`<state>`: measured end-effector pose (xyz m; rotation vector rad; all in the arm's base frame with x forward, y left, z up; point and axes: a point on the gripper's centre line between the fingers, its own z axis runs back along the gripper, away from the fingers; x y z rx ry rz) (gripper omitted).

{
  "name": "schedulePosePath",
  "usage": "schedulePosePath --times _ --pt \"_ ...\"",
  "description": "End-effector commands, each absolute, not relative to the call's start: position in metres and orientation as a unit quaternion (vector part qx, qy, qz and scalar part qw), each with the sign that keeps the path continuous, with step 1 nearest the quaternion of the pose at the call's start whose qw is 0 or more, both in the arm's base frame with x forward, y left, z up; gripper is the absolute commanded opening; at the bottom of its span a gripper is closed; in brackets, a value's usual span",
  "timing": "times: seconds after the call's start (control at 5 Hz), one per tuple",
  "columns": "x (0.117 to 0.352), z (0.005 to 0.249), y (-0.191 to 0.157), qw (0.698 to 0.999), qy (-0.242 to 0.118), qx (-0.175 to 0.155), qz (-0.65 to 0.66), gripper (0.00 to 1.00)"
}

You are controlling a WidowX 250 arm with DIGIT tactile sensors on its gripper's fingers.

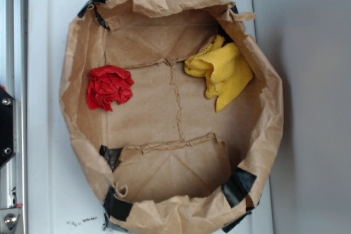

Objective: Grab the yellow cloth.

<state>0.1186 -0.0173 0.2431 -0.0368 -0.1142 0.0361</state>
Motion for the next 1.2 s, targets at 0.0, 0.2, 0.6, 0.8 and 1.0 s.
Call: schedulePosePath --times 0.0,0.2,0.6,0.8,1.0 --pt "0.119 0.243 -0.017 0.998 -0.057 -0.018 0.018 1.0" --pt "0.146 0.242 -0.003 0.998 -0.046 -0.023 0.029 1.0" --pt "0.166 0.244 0.012 0.999 -0.031 -0.009 0.006 1.0" --pt "0.166 0.244 0.012 0.999 -0.031 -0.009 0.006 1.0" --pt "0.166 0.244 0.012 0.999 -0.031 -0.009 0.006 1.0"
